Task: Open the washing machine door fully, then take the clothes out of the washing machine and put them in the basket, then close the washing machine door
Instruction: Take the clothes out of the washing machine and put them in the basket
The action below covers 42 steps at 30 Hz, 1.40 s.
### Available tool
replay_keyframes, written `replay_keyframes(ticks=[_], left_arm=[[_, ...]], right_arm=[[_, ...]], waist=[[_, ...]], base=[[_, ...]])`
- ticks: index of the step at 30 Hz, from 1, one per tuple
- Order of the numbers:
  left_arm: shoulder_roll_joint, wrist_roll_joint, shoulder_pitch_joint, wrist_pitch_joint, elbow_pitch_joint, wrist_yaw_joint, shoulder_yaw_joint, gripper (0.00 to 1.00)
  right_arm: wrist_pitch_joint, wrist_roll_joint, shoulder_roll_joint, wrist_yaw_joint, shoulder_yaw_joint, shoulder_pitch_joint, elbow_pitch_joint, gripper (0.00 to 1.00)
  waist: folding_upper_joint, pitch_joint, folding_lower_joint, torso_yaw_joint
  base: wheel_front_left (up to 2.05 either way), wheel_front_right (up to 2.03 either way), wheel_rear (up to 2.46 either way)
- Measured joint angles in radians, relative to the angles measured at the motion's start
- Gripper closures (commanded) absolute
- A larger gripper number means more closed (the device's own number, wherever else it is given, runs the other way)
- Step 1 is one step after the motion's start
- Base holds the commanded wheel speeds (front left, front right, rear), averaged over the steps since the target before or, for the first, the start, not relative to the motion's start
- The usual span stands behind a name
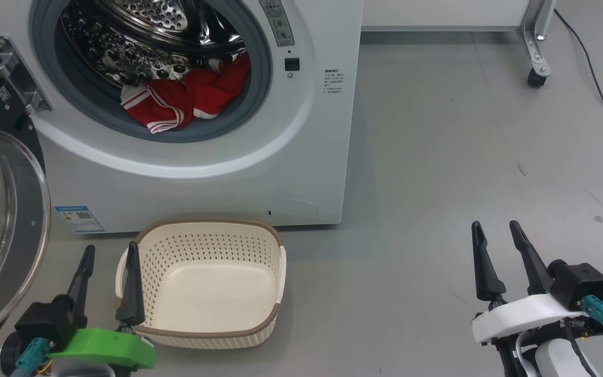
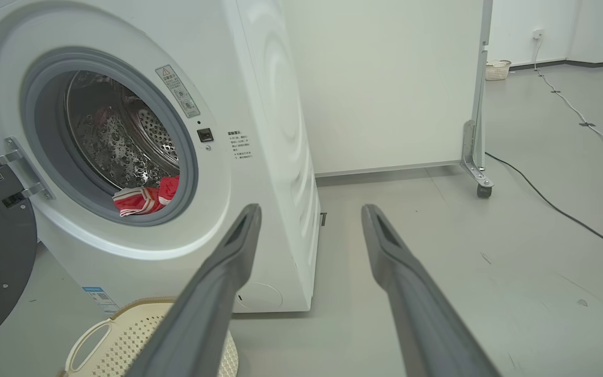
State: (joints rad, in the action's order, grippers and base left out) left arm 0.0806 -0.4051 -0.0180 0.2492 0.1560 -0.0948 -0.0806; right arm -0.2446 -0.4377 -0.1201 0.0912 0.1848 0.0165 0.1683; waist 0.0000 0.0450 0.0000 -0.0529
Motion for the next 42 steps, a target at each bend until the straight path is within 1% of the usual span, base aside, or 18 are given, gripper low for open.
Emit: replay_keyframes(ticks=[6, 21, 32, 42], left_arm=[[0.010, 0.016, 0.002, 0.000, 0.008, 0.002, -0.002, 0.00], [0.009, 0.018, 0.002, 0.000, 0.015, 0.003, -0.010, 0.00], [0.009, 0.018, 0.002, 0.000, 0.021, 0.003, -0.012, 0.00], [0.008, 0.018, 0.002, 0.000, 0.025, 0.010, -0.016, 0.00]], right_arm=[[0.000, 0.000, 0.003, 0.000, -0.001, 0.000, 0.002, 0.00], [0.000, 0.000, 0.010, 0.000, -0.006, 0.000, 0.008, 0.00], [0.000, 0.000, 0.014, 0.000, -0.008, 0.000, 0.012, 0.00], [0.000, 0.000, 0.016, 0.000, -0.008, 0.000, 0.016, 0.00]], waist=[[0.0000, 0.006, 0.0000, 0.001], [0.0000, 0.010, 0.0000, -0.004], [0.0000, 0.006, 0.0000, -0.006], [0.0000, 0.006, 0.0000, -0.007]], base=[[1.40, -1.40, 0.00], [1.04, -1.04, 0.00], [0.52, -0.52, 0.00], [0.13, -0.13, 0.00]])
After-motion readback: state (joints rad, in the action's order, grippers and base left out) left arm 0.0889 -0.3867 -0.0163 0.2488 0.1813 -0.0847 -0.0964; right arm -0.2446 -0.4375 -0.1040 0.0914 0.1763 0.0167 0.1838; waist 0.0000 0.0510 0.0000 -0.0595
